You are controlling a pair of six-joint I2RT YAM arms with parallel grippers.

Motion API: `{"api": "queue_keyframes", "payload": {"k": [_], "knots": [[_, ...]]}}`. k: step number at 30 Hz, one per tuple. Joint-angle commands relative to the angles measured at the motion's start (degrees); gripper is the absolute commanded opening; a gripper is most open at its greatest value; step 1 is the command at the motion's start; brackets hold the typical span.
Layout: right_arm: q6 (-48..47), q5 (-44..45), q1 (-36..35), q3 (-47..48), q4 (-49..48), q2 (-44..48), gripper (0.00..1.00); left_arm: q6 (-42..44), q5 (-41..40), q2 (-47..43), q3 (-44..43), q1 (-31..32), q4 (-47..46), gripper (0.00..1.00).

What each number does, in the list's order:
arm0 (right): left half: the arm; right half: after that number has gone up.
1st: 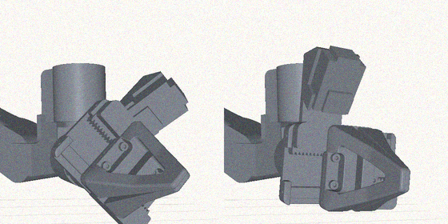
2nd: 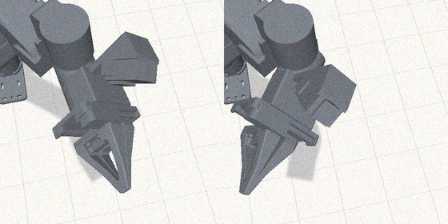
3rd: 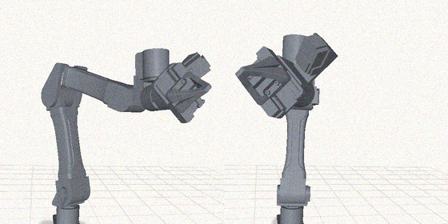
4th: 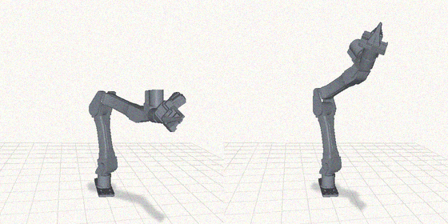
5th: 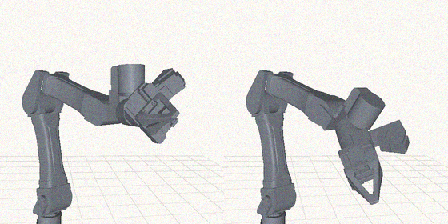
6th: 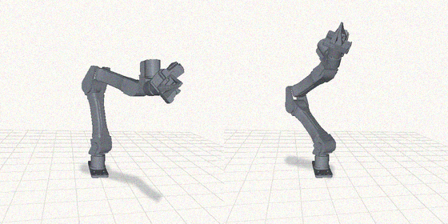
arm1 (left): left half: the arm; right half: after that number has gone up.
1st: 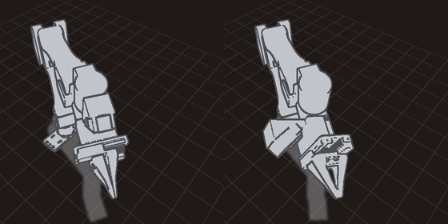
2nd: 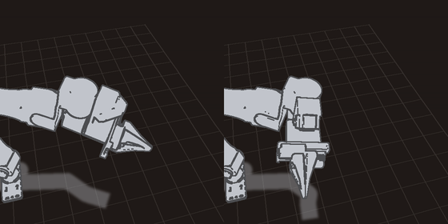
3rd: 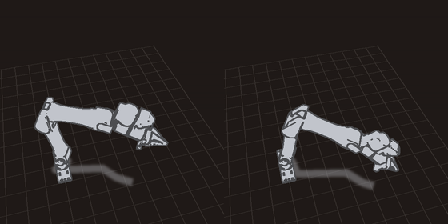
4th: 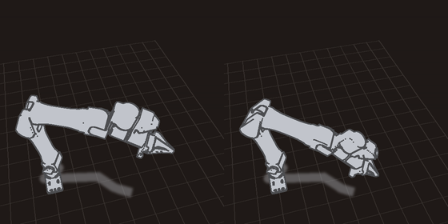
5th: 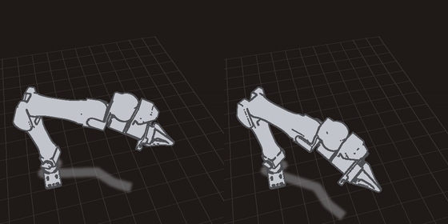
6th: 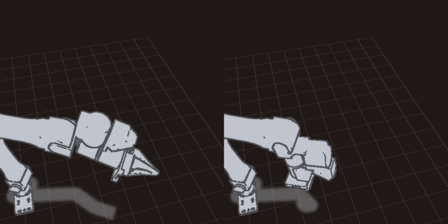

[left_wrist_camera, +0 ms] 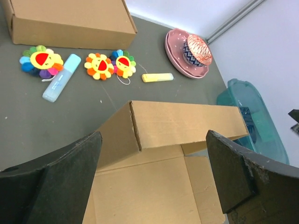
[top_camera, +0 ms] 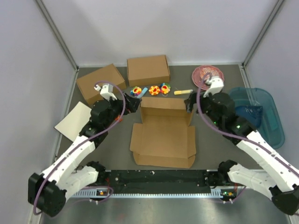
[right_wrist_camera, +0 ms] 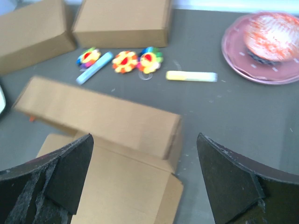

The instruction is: Fold the paper box

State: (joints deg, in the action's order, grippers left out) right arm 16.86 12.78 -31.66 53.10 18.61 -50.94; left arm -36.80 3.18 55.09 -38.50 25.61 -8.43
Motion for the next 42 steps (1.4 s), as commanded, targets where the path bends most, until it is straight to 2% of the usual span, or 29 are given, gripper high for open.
{"api": "queue_keyframes", "payload": {"k": [1, 2, 4, 6, 7, 9, 13, 15, 18, 22, 25, 28, 31, 32, 35, 40, 42], "knots": [[-16.89, 21.67, -16.47, 7.62, 1.6, -5.2, 0.92, 0.94, -4.83, -9.37, 1.65, 0.32, 4.46, 0.99], [-21.21, 26.2, -23.73, 8.76, 1.69, -7.14, 0.92, 0.24, -6.76, -11.56, 2.98, 0.41, 5.95, 0.99], [-29.55, 36.73, -29.05, 10.97, 1.34, -13.8, 0.91, -0.99, -11.59, -19.03, 7.1, 0.32, 11.38, 0.99], [-34.5, 40.91, -34.22, 10.36, -2.16, -17.43, 0.89, -2.4, -14.07, -26.91, 9.75, 0.41, 16.91, 0.98], [-39.84, 44.15, -35.21, 9.66, -4.35, -19.96, 0.89, -2.75, -16.51, -29.58, 11.76, 0.41, 18.87, 0.97], [-44.61, 45.93, -37.41, 7.03, -10.49, -22.09, 0.88, -3.37, -18.55, -36.76, 13.36, 0.41, 22.56, 0.97], [-56.12, 49.53, -38.83, 4.03, -20.17, -27.8, 0.88, -3.46, -22.6, -45.85, 17.05, 0.41, 28.54, 0.97], [-57.03, 49.28, -38.92, 4.03, -21.07, -29.92, 0.88, -3.63, -24.97, -48.57, 17.23, 0.32, 30.83, 0.96], [-60.79, 47.7, -38.92, 1.85, -26.24, -31.84, 0.87, -3.81, -25.77, -50.25, 17.14, 0.32, 33.29, 0.97], [-70.53, 48.75, -38.39, 1.3, -36.25, -36.86, 0.86, -4.86, -25.59, -50.35, 16.97, 0.41, 34.18, 0.97], [-75.37, 49.27, -37.34, 1.74, -39.78, -40.1, 0.83, -5.04, -25.86, -50.35, 16.88, 0.32, 34.44, 0.97], [-79.08, 50.15, -35.67, 1.39, -44.62, -42.66, 0.76, -5.04, -26.12, -50.43, 16.71, 0.32, 34.97, 0.97], [-79.53, 50.5, -34.35, 1.65, -45.42, -43.28, 0.61, -5.04, -26.56, -50.52, 16.27, 0.32, 35.58, 0.97], [-79.96, 50.77, -33.91, 1.65, -45.77, -43.72, 0.49, -4.87, -26.82, -50.61, 16.26, 0.41, 35.67, 0.97], [-81.54, 51.56, -32.07, 1.66, -47.34, -45.03, 0.34, -4.78, -26.65, -50.87, 16.26, 0.32, 35.5, 0.97], [-81.55, 51.56, -30.74, 1.92, -47.79, -45.65, 0.17, -4.51, -26.91, -51.13, 16.88, 0.32, 35.58, 0.96], [-81.99, 52.0, -30.66, 2.35, -47.88, -45.57, 0.05, -4.6, -27.35, -51.31, 16.71, 0.32, 35.5, 0.96]]}}
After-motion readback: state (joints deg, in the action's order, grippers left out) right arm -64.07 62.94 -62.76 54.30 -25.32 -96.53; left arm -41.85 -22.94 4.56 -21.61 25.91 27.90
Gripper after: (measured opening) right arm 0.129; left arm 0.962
